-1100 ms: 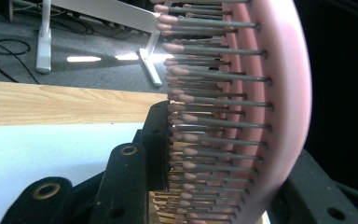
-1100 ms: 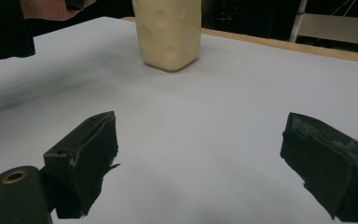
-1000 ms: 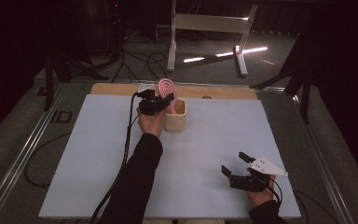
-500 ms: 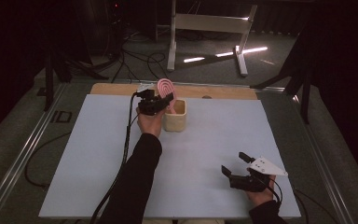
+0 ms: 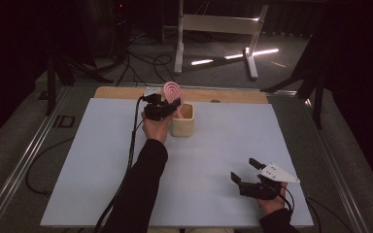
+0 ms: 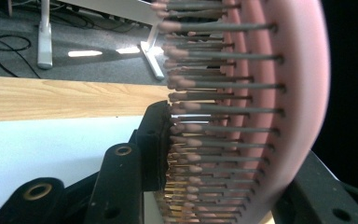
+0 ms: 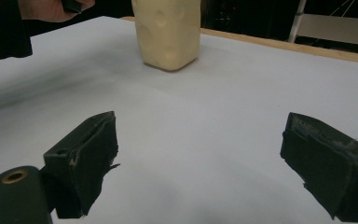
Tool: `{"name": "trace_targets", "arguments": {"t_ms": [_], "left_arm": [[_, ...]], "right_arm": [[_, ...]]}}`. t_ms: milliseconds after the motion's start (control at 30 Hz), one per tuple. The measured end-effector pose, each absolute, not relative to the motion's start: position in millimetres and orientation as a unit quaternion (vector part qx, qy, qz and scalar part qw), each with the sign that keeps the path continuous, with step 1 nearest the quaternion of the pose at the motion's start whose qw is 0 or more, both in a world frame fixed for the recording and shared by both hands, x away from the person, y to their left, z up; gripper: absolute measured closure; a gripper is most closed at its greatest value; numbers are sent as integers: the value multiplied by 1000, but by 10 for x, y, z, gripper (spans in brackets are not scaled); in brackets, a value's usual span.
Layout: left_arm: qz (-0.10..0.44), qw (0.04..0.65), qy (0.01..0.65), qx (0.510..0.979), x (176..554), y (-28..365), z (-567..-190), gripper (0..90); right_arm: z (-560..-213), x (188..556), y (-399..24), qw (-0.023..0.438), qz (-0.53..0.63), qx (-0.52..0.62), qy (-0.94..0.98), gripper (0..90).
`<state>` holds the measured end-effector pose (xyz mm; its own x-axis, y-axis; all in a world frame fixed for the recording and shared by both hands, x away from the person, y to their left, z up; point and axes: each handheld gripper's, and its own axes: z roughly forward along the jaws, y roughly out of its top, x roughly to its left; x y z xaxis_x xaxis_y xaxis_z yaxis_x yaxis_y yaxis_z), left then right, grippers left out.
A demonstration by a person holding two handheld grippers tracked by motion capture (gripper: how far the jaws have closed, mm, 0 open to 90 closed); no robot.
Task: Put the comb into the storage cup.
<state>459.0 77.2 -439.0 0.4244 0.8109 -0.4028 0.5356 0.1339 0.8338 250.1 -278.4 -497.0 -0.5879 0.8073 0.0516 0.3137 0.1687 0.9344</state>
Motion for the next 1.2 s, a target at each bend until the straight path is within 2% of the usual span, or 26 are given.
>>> {"name": "trace_targets", "arguments": {"t_ms": [233,367,433,467,633,767,933,1100,1200], "left_arm": [[126,535,529,647,4598,785,-4407,539],[126,531,537,644,4602,799,-4418,430],[127,528,541,642,4604,804,-4422,408],[130,527,542,642,4601,806,-4422,352],[138,522,545,641,4591,820,-4432,235],[141,517,546,645,4587,840,-4439,169],[149,508,542,652,4571,845,-4421,144],[148,498,544,659,4561,870,-4399,8],[150,500,544,657,4547,895,-4393,0]], "right_arm": [[-4971,2501,-2786,240,516,386,726,108],[-4969,2499,-2786,240,516,386,726,108],[-4970,2499,-2786,240,516,386,727,108],[-4970,2500,-2786,240,516,385,727,108],[-4971,2499,-2784,239,516,385,727,108],[-4972,2499,-2783,239,515,385,727,108],[-4974,2499,-2781,239,515,384,728,108],[-4976,2500,-2782,239,515,385,728,108],[-4975,2499,-2781,238,515,384,728,108]]}}
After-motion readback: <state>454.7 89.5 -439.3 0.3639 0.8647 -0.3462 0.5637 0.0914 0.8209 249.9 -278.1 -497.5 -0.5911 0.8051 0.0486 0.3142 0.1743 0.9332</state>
